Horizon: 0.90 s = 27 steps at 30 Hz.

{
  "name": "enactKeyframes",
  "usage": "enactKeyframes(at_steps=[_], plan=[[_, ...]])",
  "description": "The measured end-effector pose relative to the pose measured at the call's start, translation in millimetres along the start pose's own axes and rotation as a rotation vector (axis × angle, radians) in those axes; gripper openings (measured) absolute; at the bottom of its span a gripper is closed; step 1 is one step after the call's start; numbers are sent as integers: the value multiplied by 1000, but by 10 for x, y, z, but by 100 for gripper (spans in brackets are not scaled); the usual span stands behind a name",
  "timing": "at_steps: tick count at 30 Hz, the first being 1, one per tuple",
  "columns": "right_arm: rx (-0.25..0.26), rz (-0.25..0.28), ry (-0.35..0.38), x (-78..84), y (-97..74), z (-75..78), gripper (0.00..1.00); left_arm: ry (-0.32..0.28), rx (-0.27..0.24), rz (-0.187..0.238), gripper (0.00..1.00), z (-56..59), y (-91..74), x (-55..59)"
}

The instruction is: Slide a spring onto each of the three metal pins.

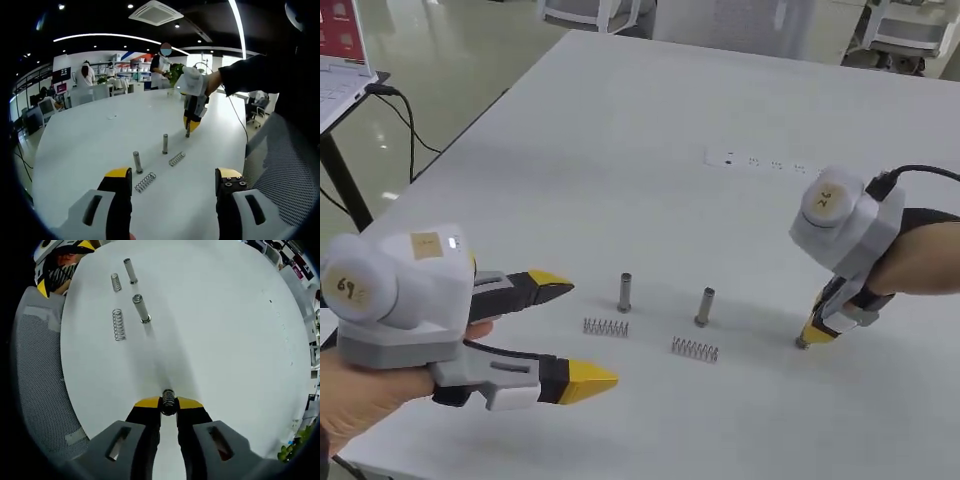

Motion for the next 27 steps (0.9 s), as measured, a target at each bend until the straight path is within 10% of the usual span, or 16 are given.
enactKeyframes(at_steps=[27], plan=[[-6, 36, -1, -5, 7, -12, 23, -2, 1, 3, 66, -11, 19, 3]])
Point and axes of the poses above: the centre of the closed fingertips' face, and the gripper's own axes: y roughly forward along the fingers, z roughly to its right, x roughly out of its underside, the point moved 5 cm from there along -y, roughly backward along the fingers, and after that the axes turned 14 degrees about z, right-handed, at the moved point
